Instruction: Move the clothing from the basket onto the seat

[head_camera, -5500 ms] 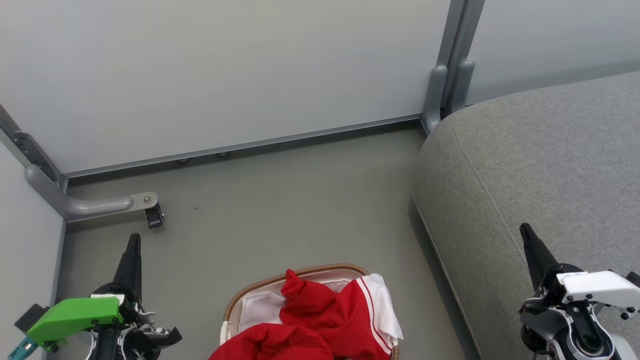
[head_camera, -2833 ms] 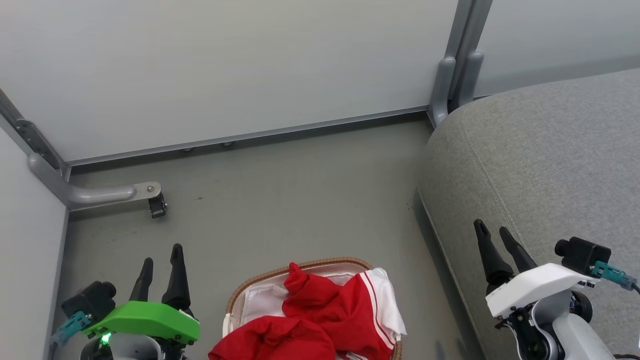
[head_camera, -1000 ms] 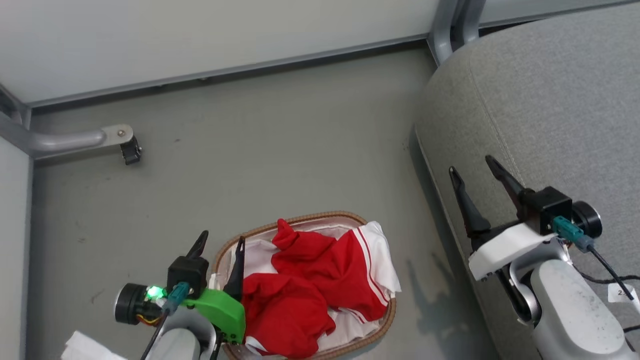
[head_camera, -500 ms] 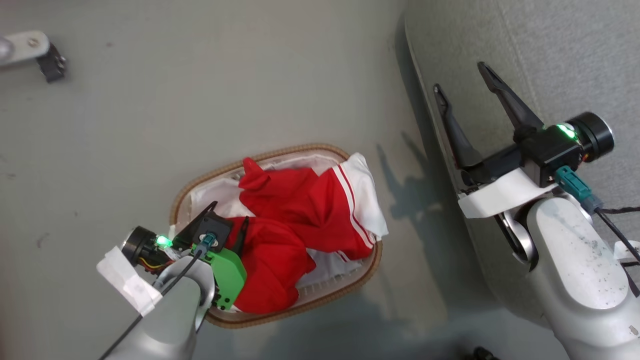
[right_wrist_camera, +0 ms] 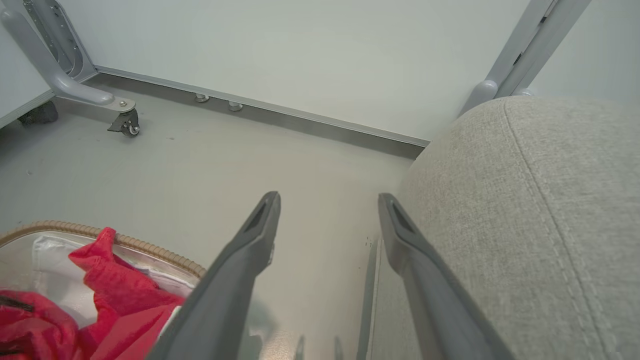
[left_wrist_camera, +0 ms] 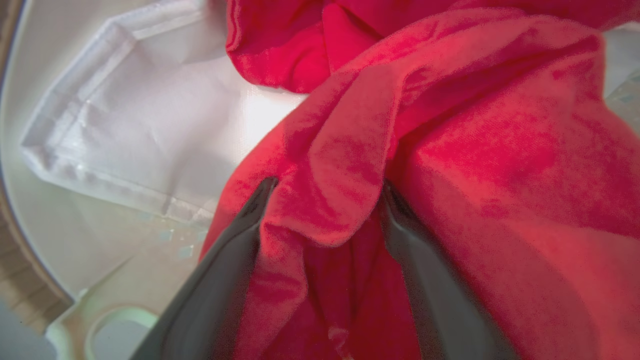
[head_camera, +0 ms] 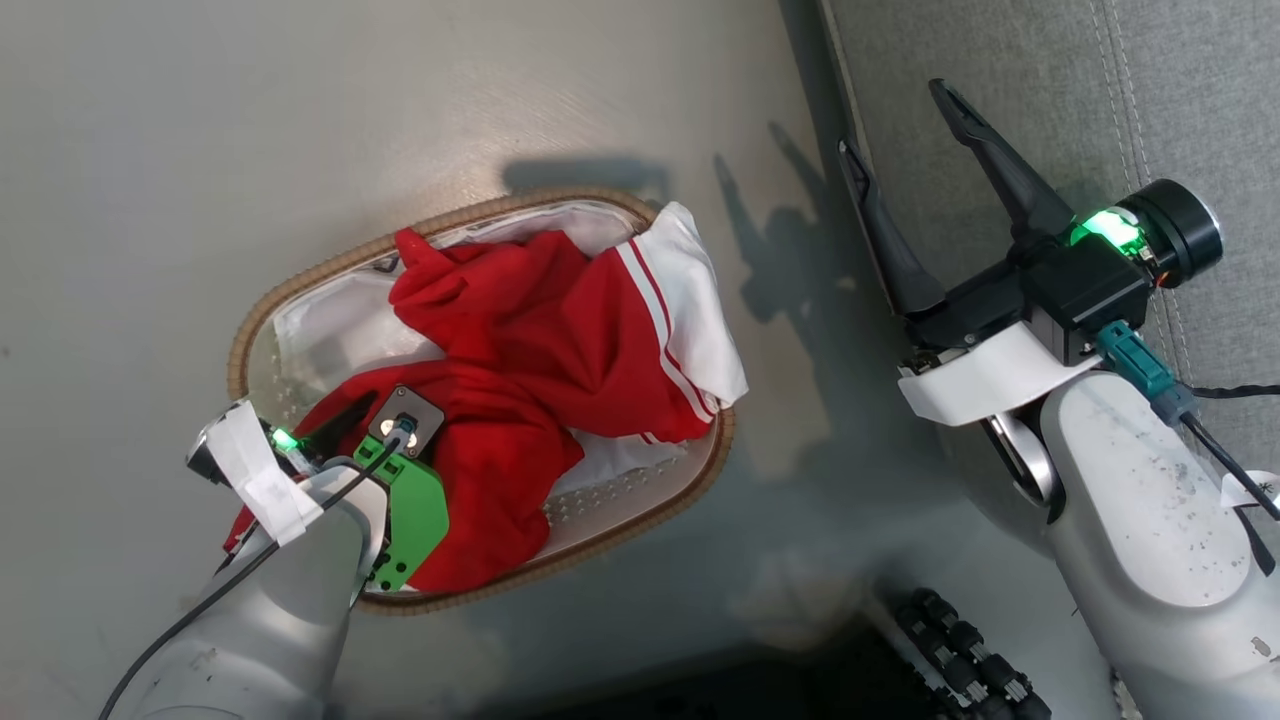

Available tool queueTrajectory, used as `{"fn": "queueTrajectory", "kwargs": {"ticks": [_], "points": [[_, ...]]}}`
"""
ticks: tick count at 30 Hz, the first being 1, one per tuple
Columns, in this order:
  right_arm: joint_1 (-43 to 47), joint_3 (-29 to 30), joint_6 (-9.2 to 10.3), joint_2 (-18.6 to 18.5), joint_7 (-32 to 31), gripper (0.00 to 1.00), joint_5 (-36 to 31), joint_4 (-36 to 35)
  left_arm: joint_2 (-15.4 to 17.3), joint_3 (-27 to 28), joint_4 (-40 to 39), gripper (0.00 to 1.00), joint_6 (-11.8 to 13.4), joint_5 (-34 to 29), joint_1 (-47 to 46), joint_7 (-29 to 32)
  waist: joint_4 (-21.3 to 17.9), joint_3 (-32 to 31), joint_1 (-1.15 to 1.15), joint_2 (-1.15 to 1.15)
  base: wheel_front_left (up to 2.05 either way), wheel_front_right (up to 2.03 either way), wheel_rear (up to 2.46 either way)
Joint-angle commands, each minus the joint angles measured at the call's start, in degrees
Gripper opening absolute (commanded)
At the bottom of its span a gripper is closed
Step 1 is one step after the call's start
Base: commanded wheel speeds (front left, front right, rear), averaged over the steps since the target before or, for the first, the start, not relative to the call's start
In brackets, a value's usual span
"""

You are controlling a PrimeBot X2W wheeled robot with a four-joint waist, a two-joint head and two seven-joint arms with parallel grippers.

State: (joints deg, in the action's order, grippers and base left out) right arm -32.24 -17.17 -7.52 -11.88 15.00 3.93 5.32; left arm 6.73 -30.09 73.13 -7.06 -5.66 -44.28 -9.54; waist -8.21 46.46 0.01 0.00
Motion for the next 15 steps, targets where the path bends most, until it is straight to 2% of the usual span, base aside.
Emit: {"fn": "queueTrajectory", "kwargs": {"ticks": [1,3,4,5,6,15], "points": [[-0.5,-0.1,0.06,0.1,0.3,1.00,-0.4,0.0,0.2,0.0,0.3,1.00,0.4,0.4,-1.1,0.1,-1.1,1.0,-0.01,0.00,0.00,0.00,0.00],[-0.6,-0.1,0.06,0.4,0.3,1.00,-0.3,0.2,-0.2,0.4,0.4,1.00,0.5,1.1,-1.0,-0.1,-1.1,0.7,-0.01,0.00,0.00,0.00,0.00],[-0.6,-0.1,0.06,0.6,0.3,1.00,-0.2,0.2,-0.3,0.2,0.5,0.49,0.4,1.3,-0.8,-0.3,-1.1,0.4,-0.01,0.00,0.00,0.00,0.00],[-0.6,0.0,0.06,0.7,0.3,1.00,-0.2,0.3,-0.4,0.4,0.4,0.07,0.3,1.7,-0.6,-0.8,-1.1,0.1,-0.01,0.00,0.00,0.00,0.00],[-0.6,0.0,0.06,0.7,0.3,1.00,-0.2,0.5,-0.6,0.8,0.5,0.00,0.4,2.3,-0.3,-1.1,-1.0,-0.3,-0.01,0.00,0.00,0.00,0.00],[1.7,-0.9,0.06,1.2,0.2,1.00,0.0,3.4,-2.4,2.9,-0.8,0.00,1.5,6.6,3.8,-5.4,0.5,-9.1,-0.01,0.00,0.00,0.00,0.00]]}}
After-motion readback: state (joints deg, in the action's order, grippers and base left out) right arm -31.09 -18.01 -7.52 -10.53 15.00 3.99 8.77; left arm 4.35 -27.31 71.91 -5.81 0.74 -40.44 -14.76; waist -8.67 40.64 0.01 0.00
